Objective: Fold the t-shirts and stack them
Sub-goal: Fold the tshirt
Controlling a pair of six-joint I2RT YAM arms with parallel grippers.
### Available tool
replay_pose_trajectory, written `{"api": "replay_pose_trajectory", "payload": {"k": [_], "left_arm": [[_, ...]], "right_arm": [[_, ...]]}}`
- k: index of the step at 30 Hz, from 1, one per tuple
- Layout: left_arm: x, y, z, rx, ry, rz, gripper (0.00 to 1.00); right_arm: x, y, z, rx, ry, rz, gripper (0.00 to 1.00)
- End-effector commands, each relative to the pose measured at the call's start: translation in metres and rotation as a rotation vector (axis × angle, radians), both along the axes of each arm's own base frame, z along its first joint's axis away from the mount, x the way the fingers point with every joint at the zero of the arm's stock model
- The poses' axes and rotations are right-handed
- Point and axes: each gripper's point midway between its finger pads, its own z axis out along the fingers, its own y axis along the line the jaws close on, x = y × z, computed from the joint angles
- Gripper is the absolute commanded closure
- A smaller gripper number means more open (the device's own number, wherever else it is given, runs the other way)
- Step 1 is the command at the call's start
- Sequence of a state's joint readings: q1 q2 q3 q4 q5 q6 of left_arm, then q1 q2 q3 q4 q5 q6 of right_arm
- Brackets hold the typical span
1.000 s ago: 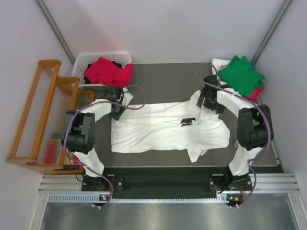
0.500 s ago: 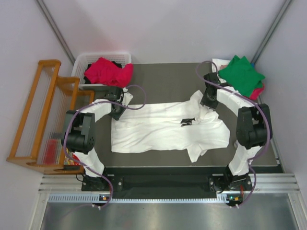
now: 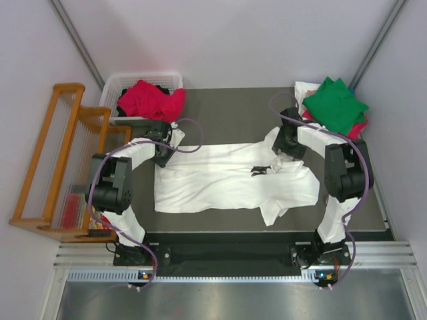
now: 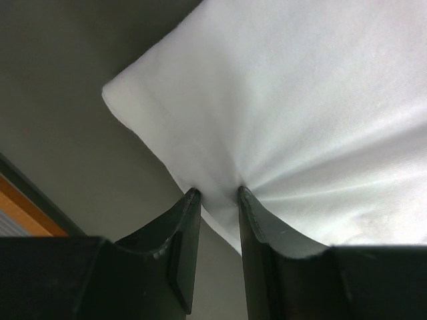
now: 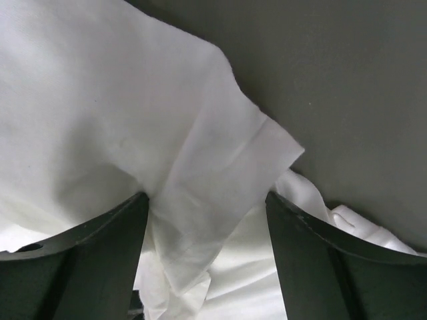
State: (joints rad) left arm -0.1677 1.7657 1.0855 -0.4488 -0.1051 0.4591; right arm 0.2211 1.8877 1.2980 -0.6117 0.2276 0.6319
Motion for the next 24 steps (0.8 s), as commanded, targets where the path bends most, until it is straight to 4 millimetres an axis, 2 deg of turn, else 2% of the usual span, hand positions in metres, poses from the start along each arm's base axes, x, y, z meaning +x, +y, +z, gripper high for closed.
{"api": "replay_pose_trajectory", "payload": {"k": [1,4,9,17,20,24], "left_arm": [[-0.019,0.015,-0.005,0.057,0.06,0.02,0.66],[-0.018,0.015,-0.004,0.055,0.054,0.022,0.66],[-0.021,0.017,-0.004,0.07,0.056,0.015,0.66],[-0.021,0.016,-0.005,0.065,0.057,0.016,0.66],[-0.023,0.016,-0.007,0.06,0.065,0.018,0.66],[-0.027,0.017,-0.012,0.061,0.075,0.019,0.66]], "right_arm": [[-0.001,0.0,0.02,-0.004,-0.052,0.001,0.27],[-0.002,-0.001,0.019,-0.006,-0.049,-0.001,0.28],[-0.004,-0.003,0.012,-0.021,-0.04,-0.01,0.37],[0.002,-0.011,0.016,-0.065,-0.053,-0.011,0.66],[0.006,-0.011,0.02,-0.075,-0.058,-0.001,0.71],[0.013,-0.014,0.029,-0.111,-0.073,0.014,0.73]]}}
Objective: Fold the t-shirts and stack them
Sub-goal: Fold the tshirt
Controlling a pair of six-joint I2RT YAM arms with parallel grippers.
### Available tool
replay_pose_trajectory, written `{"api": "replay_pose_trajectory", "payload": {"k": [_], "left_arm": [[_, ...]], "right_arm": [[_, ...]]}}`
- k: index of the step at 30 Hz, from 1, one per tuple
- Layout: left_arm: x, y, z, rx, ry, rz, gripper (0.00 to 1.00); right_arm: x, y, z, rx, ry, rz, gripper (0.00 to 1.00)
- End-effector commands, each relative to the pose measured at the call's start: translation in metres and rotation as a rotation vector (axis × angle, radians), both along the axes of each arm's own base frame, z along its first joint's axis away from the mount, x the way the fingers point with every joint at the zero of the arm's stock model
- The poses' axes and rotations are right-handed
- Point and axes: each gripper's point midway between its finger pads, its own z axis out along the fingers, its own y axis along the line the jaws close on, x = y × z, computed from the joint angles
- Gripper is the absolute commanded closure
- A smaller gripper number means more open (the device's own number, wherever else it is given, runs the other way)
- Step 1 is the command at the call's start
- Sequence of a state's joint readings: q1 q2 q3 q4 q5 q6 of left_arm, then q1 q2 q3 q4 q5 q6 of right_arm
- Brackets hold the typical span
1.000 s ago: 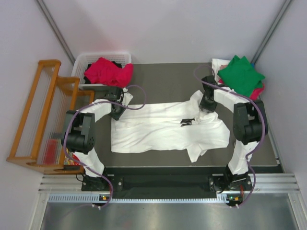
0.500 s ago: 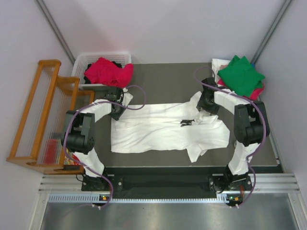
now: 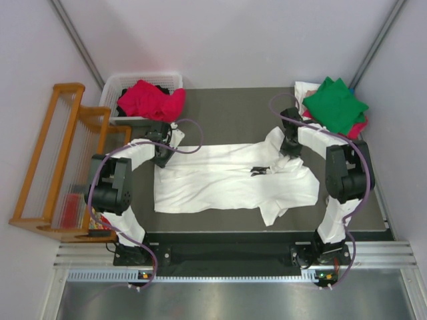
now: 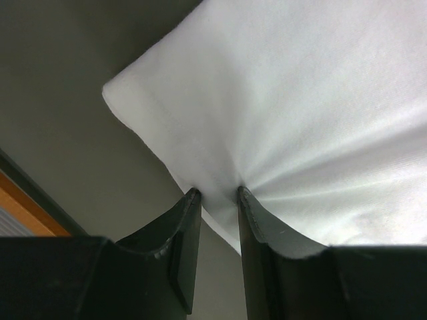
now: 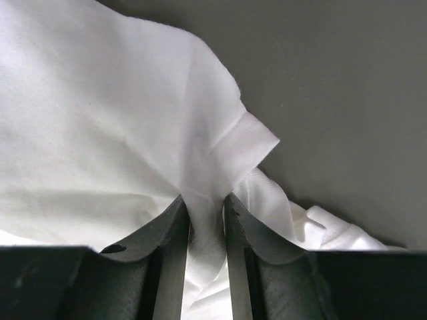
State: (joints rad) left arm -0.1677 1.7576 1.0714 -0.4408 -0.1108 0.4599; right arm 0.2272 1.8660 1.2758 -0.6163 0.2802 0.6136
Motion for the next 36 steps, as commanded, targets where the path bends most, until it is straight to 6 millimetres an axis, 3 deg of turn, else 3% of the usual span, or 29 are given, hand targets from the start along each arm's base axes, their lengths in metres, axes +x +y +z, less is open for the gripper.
{"api": "replay_pose_trajectory", "payload": {"k": [1,7,11,22,29,31,34,36], "left_arm": [[-0.026,0.015,-0.011,0.055,0.08,0.017,0.66],[-0.027,0.011,-0.015,0.032,0.094,0.023,0.66],[-0.025,0.011,-0.012,0.03,0.086,0.024,0.66],[-0.021,0.009,-0.009,0.023,0.075,0.02,0.66],[-0.023,0.007,-0.011,0.015,0.078,0.019,0.67],[-0.023,0.007,-0.009,0.011,0.075,0.019,0.67],[-0.024,0.008,-0.008,0.01,0.069,0.019,0.67],[-0.025,0.008,-0.008,0.013,0.069,0.017,0.67]], "right_arm": [[0.025,-0.005,0.035,-0.062,-0.088,0.019,0.73],[0.039,0.0,0.07,-0.078,-0.126,0.043,0.74],[0.029,0.004,0.089,-0.083,-0.145,0.059,0.72],[-0.043,0.014,0.069,-0.101,-0.068,0.094,0.75],[-0.055,0.02,0.078,-0.102,-0.085,0.115,0.8],[-0.056,0.02,0.077,-0.105,-0.082,0.116,0.77],[-0.059,0.02,0.067,-0.116,-0.059,0.115,0.54],[-0.062,0.025,0.059,-0.101,-0.047,0.126,0.51]]}}
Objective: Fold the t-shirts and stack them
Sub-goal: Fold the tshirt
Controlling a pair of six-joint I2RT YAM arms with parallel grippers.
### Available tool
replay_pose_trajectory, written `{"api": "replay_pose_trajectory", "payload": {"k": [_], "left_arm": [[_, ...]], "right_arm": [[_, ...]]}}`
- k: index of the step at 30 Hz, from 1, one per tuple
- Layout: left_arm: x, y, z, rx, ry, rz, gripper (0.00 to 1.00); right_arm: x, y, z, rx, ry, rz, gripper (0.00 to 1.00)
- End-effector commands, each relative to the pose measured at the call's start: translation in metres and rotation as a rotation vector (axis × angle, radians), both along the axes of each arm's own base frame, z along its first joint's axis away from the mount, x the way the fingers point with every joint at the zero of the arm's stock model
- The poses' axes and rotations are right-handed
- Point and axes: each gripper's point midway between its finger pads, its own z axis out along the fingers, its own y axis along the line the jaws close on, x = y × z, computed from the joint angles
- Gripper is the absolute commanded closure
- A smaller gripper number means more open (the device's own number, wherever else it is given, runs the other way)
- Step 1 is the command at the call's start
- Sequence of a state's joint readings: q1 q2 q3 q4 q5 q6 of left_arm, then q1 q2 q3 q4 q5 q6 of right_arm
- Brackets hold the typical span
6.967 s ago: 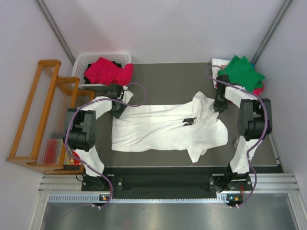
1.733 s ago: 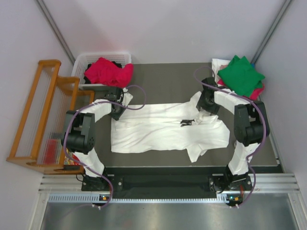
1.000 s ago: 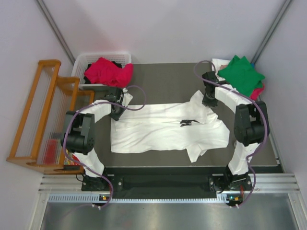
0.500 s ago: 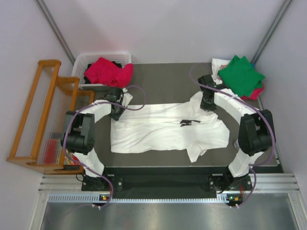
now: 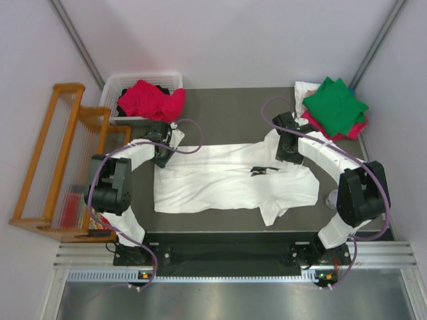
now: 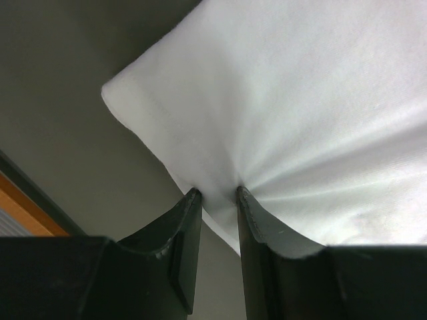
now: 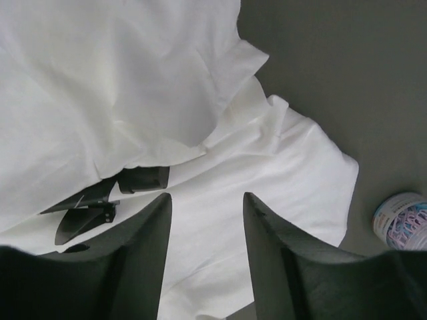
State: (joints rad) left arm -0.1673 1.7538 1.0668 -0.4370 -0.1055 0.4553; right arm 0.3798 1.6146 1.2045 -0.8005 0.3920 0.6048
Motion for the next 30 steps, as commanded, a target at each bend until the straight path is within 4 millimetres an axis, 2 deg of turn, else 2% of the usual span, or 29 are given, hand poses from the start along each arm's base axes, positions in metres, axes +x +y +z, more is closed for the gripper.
{"api": "replay_pose_trajectory", "payload": {"k": [1,6,12,18,24,30], "left_arm": [[-0.025,0.01,-0.008,0.024,0.073,0.014,0.67],[-0.027,0.01,-0.011,0.026,0.081,0.014,0.67],[-0.026,0.009,-0.013,0.018,0.088,0.022,0.67],[-0.028,0.01,-0.015,0.025,0.094,0.02,0.67],[-0.03,0.01,-0.017,0.028,0.101,0.015,0.67],[-0.03,0.01,-0.018,0.026,0.105,0.016,0.67]], "right_arm": [[-0.003,0.008,-0.003,0.01,-0.013,0.011,0.5],[-0.003,0.027,-0.017,0.027,0.016,0.063,0.49],[0.006,0.045,-0.029,0.037,0.034,0.097,0.55],[0.013,0.046,-0.036,0.026,0.034,0.093,0.6],[0.019,0.043,-0.041,0.004,0.034,0.092,0.68],[0.023,0.039,-0.04,-0.01,0.03,0.083,0.69]]}}
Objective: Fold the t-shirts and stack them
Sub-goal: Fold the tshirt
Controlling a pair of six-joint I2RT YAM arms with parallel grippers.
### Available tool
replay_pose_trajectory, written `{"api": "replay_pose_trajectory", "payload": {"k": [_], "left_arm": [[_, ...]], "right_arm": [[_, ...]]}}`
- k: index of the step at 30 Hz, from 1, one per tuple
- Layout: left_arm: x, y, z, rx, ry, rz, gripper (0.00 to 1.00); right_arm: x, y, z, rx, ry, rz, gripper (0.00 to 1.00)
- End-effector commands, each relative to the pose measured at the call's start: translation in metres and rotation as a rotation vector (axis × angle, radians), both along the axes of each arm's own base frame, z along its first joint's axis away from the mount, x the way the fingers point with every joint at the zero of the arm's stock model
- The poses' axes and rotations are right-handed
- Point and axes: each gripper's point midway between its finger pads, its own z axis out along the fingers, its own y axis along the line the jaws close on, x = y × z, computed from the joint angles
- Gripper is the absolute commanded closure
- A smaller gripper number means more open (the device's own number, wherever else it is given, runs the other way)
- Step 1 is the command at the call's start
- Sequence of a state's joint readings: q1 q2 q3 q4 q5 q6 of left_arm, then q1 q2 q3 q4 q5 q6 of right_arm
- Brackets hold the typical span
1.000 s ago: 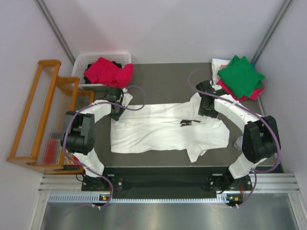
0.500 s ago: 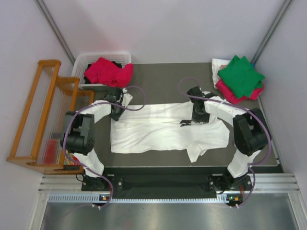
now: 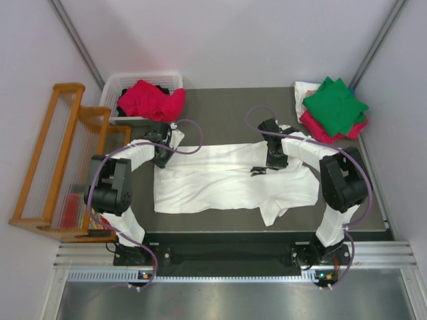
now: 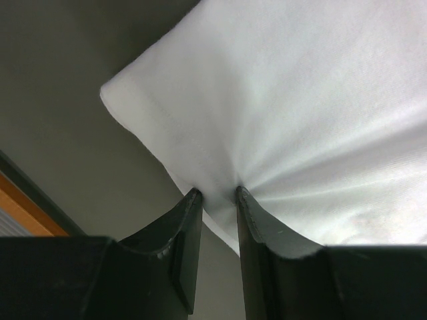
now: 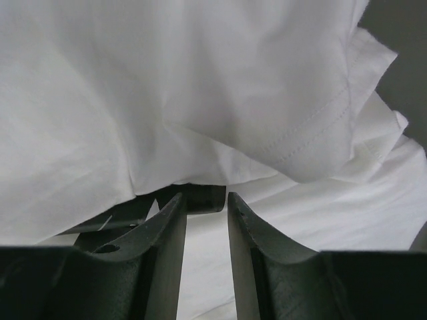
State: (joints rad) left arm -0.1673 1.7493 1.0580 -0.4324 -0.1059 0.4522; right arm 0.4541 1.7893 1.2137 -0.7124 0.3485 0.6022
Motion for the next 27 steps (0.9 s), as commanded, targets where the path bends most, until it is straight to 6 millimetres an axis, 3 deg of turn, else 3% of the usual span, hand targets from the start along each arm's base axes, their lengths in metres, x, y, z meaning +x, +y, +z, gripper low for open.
{"api": "replay_pose_trajectory", "payload": {"k": [1,20,23,24,25,27], "left_arm": [[-0.027,0.009,-0.017,0.025,0.104,0.014,0.67],[-0.029,0.012,-0.012,0.038,0.095,0.008,0.68],[-0.03,0.012,-0.013,0.036,0.095,0.009,0.68],[-0.031,0.012,-0.013,0.035,0.096,0.009,0.68],[-0.031,0.012,-0.013,0.035,0.097,0.008,0.68],[-0.031,0.012,-0.013,0.035,0.099,0.008,0.68]], "right_arm": [[0.019,0.0,0.011,-0.014,-0.058,-0.007,0.69],[0.014,-0.025,-0.019,-0.08,-0.009,-0.033,0.69],[0.013,-0.027,-0.019,-0.08,-0.007,-0.033,0.8],[0.013,-0.027,-0.018,-0.078,-0.011,-0.033,0.92],[0.014,-0.026,-0.016,-0.077,-0.014,-0.033,0.97],[0.017,-0.026,-0.01,-0.071,-0.029,-0.034,1.0]]}}
